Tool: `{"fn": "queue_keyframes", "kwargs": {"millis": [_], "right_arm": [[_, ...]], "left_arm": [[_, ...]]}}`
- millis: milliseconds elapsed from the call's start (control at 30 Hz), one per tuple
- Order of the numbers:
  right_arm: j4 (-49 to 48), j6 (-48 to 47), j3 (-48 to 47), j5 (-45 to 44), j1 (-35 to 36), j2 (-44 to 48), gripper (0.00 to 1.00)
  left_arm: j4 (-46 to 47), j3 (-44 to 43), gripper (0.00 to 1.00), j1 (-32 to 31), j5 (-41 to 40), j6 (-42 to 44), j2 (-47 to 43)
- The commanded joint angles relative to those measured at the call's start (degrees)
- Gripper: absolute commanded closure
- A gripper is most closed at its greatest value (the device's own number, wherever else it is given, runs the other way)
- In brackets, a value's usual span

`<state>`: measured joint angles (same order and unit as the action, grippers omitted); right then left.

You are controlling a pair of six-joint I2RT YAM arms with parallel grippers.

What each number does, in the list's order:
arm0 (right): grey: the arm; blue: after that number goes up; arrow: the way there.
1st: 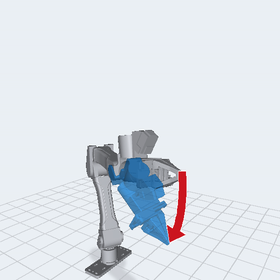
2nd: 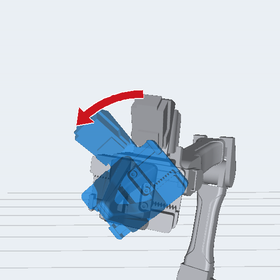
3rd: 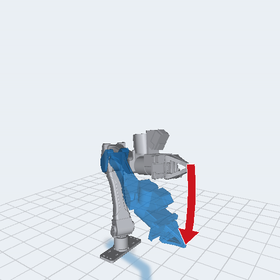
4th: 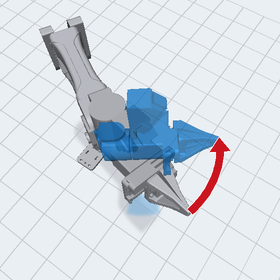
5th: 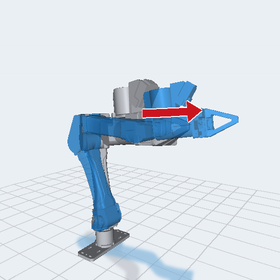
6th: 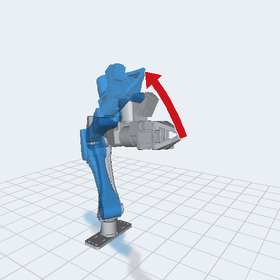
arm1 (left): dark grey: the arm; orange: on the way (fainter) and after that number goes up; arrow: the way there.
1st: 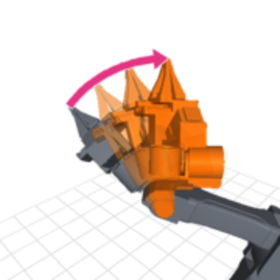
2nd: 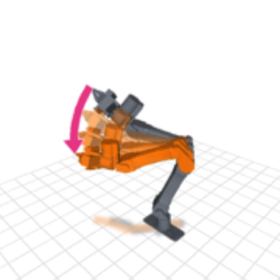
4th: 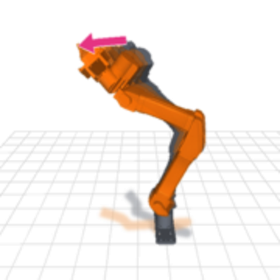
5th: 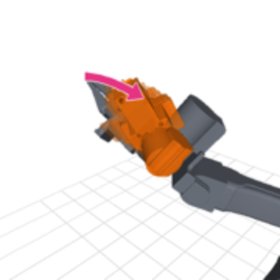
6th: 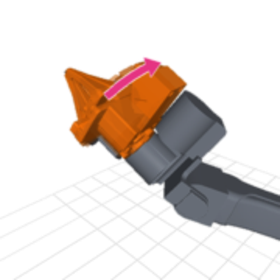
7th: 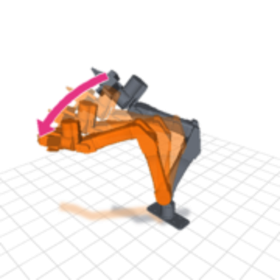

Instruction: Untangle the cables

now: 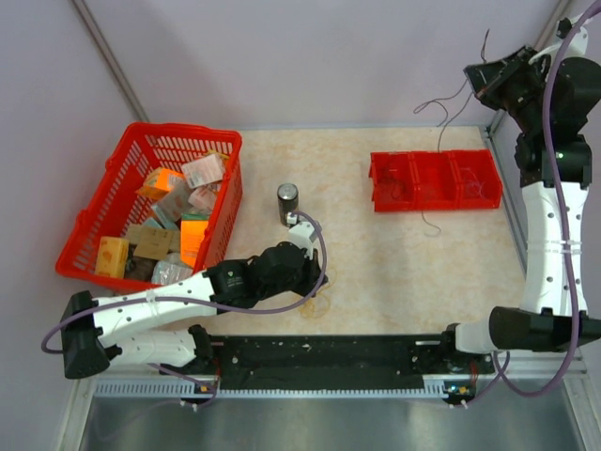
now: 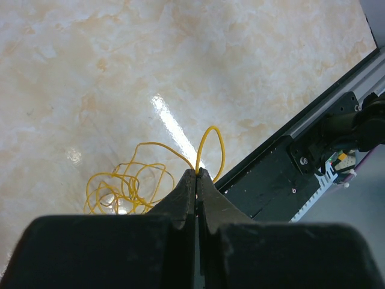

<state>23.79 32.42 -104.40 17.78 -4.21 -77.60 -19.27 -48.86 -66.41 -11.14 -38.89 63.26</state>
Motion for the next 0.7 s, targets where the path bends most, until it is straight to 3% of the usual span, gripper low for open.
{"fn": "queue_keyframes", "kwargs": {"millis": [0, 400, 667], "right_arm": [[-4.10, 0.97, -6.86, 0.41, 0.52, -1.93, 1.00], [-5.16, 2.29, -15.04, 0.76, 1.66, -8.26, 1.00], [-6.30, 0.98, -14.69, -0.37, 3.85, -12.04, 1.00]], "left_arm": [[2.83, -1.24, 1.00, 0.14, 0.50, -0.13, -0.07], [2.74, -1.50, 1.00, 0.23, 0.41, 0.05, 0.63], [2.74, -1.41, 1.00, 0.32, 0.24, -0.04, 0.54]]}}
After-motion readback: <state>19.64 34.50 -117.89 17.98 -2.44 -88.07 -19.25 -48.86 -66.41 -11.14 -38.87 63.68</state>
